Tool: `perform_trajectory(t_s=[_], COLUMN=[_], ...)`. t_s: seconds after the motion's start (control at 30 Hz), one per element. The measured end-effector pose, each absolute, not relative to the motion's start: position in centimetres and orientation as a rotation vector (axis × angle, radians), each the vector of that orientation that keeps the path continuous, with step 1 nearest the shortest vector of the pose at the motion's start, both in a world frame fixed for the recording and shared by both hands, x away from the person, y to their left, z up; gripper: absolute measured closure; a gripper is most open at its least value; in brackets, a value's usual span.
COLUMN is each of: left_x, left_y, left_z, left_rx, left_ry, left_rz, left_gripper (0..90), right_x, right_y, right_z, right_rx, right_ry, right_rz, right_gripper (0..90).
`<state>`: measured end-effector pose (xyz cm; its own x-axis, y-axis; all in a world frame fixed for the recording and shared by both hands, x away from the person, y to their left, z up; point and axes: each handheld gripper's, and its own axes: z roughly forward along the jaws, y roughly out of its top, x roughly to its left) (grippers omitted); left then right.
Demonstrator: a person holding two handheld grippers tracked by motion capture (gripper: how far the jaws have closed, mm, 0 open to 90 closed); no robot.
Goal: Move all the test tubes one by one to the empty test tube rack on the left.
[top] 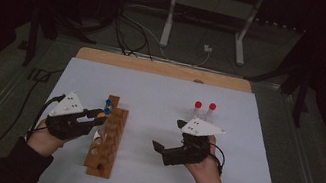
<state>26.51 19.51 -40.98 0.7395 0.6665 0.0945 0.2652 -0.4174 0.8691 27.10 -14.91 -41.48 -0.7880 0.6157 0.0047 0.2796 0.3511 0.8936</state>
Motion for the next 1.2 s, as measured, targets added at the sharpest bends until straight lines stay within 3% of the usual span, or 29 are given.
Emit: perform_trajectory(t_s=[1.0, 1.2], left_x=[27.2, 26.8], left_y=[19.5, 19.6], left_z=[-44.3, -43.5], left_rx=[2.116, 2.045], left_ry=[0.718, 0.706], left_rz=[0.492, 0.466], left_gripper=[70.7, 44.5], right_x=[27.3, 27.8], right_y=[-15.8, -17.2], right_z=[-40.9, -40.3], right_rx=[0.802, 0.822], right_ry=[2.28, 2.237], right_rz=[1.431, 1.44], right_gripper=[0.0, 0.0])
